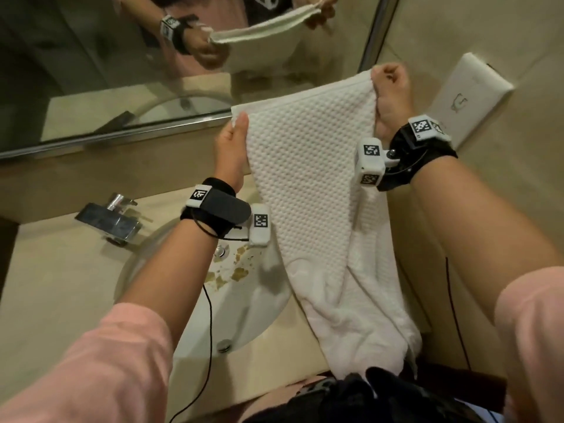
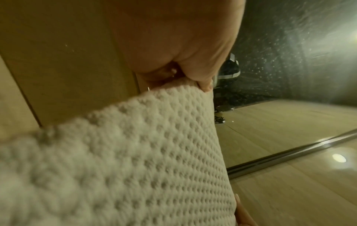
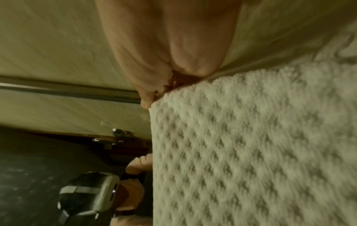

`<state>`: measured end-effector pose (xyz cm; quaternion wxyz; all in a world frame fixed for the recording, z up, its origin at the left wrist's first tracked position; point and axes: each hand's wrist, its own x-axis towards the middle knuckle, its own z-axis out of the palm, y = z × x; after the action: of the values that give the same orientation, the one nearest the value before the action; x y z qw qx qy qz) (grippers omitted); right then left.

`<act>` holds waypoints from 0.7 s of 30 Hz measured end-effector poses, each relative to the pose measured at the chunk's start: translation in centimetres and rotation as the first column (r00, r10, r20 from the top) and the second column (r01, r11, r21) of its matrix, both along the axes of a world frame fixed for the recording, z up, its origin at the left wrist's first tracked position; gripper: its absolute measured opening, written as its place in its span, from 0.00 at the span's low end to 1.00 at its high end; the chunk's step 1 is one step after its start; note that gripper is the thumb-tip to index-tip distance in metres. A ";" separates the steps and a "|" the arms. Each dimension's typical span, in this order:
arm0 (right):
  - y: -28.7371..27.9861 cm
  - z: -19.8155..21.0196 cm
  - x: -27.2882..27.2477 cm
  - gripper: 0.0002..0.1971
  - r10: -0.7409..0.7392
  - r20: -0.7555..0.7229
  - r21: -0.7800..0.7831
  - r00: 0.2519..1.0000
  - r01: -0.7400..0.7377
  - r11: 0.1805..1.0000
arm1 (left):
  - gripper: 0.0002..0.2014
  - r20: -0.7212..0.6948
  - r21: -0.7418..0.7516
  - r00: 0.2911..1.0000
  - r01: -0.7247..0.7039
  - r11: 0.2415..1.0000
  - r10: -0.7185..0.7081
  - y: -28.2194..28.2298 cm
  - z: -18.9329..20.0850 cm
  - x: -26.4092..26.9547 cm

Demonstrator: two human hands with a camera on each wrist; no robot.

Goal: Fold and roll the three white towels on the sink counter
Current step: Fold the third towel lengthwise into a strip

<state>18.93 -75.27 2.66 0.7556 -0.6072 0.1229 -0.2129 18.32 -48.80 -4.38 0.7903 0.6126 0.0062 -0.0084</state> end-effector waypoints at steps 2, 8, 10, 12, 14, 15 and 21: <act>0.3 -0.9 1.8 0.07 -0.027 -0.006 -0.087 1.000 0.027 0.996 | 0.14 -0.033 0.017 0.997 -0.073 0.997 0.073 -0.1 -0.8 1.2; 0.7 -3.2 5.9 0.09 -0.140 0.008 -0.227 0.990 0.138 0.964 | 0.12 -0.059 0.123 0.977 -0.194 0.973 0.203 -0.7 -3.7 5.0; 0.5 -4.6 6.6 0.10 -0.164 -0.048 -0.280 0.985 0.145 0.949 | 0.12 -0.093 0.183 0.974 -0.185 0.966 0.204 -0.9 -5.1 6.1; 0.1 -6.6 6.8 0.12 -0.163 -0.144 -0.357 0.976 0.103 0.929 | 0.13 -0.176 0.262 0.963 -0.155 0.952 0.205 -1.0 -6.9 6.9; -0.6 -8.9 6.8 0.12 -0.153 -0.224 -0.416 0.962 0.048 0.908 | 0.14 -0.249 0.313 0.950 -0.107 0.944 0.190 -1.1 -9.0 7.5; -0.9 -10.0 6.9 0.13 -0.148 -0.259 -0.428 0.954 0.024 0.904 | 0.14 -0.280 0.325 0.944 -0.080 0.942 0.176 -1.1 -9.9 7.8; -2.4 -14.1 7.1 0.10 -0.114 -0.426 -0.435 0.897 -0.092 0.896 | 0.08 -0.432 0.379 0.885 0.002 0.925 0.175 -1.0 -12.2 8.5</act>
<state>26.05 -77.66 -11.46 0.5479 -0.7948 0.2424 -0.0966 26.86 -49.82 -16.60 0.6364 0.7298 0.2216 -0.1154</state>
